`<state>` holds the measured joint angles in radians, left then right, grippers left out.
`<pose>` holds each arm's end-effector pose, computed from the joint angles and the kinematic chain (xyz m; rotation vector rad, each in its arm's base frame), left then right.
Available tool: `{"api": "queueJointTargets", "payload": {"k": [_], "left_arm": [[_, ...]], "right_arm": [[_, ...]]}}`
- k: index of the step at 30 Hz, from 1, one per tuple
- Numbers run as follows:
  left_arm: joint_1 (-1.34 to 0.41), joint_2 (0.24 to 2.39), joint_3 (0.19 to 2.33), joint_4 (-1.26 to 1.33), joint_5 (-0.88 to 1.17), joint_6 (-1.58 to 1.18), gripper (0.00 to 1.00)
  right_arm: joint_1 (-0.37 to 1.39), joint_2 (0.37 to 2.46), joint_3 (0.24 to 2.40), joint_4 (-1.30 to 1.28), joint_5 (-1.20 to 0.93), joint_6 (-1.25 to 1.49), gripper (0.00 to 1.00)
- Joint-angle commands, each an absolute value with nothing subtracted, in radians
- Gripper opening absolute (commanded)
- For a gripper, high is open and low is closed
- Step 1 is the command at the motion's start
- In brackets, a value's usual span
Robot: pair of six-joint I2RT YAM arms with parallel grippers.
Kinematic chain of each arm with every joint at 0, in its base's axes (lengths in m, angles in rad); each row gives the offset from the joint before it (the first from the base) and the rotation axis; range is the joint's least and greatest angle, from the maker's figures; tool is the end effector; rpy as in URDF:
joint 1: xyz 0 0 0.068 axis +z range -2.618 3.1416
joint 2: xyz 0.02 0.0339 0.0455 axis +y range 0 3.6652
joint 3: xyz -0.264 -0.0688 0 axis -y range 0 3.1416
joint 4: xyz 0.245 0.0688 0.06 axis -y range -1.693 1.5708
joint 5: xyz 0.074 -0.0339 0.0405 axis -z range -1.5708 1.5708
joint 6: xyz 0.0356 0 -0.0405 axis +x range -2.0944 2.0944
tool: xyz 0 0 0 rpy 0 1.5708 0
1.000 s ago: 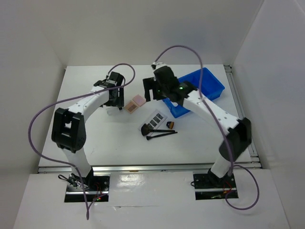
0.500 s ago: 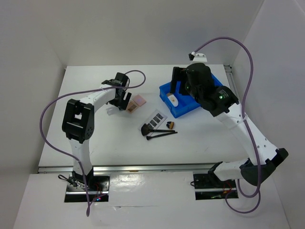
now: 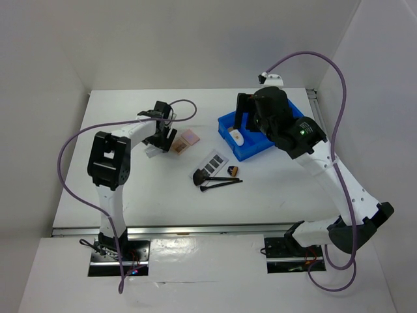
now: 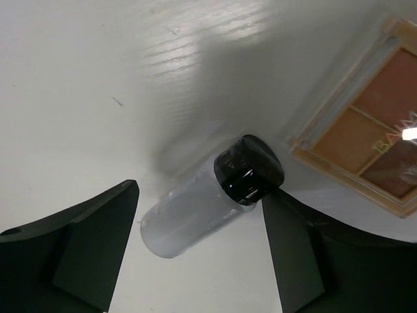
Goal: Organize the makeup
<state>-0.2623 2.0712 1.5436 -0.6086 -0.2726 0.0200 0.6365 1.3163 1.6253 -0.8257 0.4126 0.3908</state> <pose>0.4218 -0.1033 0.1754 0.2949 2.6491 0.2916 0.2187 0.1439 0.4480 -0.0034 2.0469 0.2107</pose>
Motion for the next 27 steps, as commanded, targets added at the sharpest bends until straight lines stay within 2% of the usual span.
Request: {"api": "queueJointTargets", "payload": {"k": [1,6,9,10,12,13,16,18,21,23,27], "left_arm": [[-0.242,2.085,1.525,-0.598,-0.247,0.009,0.89],[-0.224,2.085,1.525,-0.618,-0.2,-0.026,0.65],[-0.224,2.085,1.537,-0.64,-0.166,-0.055,0.46],[-0.224,2.085,1.549,-0.653,-0.15,-0.064,0.2],[-0.224,2.085,1.607,-0.725,-0.101,-0.074,0.03],[-0.224,2.074,1.627,-0.747,-0.082,-0.074,0.0],[-0.224,1.997,1.704,-0.788,0.053,-0.109,0.0],[-0.224,1.951,1.765,-0.788,0.249,-0.173,0.0],[-0.224,1.884,1.761,-0.636,0.534,-0.356,0.0],[-0.247,1.861,1.721,-0.442,0.613,-0.473,0.0],[-0.31,1.917,1.694,-0.219,0.725,-0.728,0.0]], "right_arm": [[0.632,1.318,1.667,-0.838,0.437,0.402,0.91],[0.632,1.318,1.667,-0.838,0.428,0.402,0.91],[0.632,1.318,1.667,-0.838,0.428,0.402,0.91],[0.632,1.327,1.667,-0.828,0.428,0.402,0.91],[0.632,1.327,1.667,-0.828,0.428,0.402,0.91],[0.632,1.327,1.667,-0.828,0.428,0.402,0.91],[0.632,1.327,1.657,-0.818,0.416,0.402,0.91],[0.632,1.336,1.619,-0.796,0.416,0.402,0.91],[0.632,1.336,1.579,-0.773,0.46,0.431,0.93],[0.632,1.324,1.546,-0.752,0.479,0.457,0.94],[0.632,1.255,1.494,-0.71,0.512,0.48,0.94]]}}
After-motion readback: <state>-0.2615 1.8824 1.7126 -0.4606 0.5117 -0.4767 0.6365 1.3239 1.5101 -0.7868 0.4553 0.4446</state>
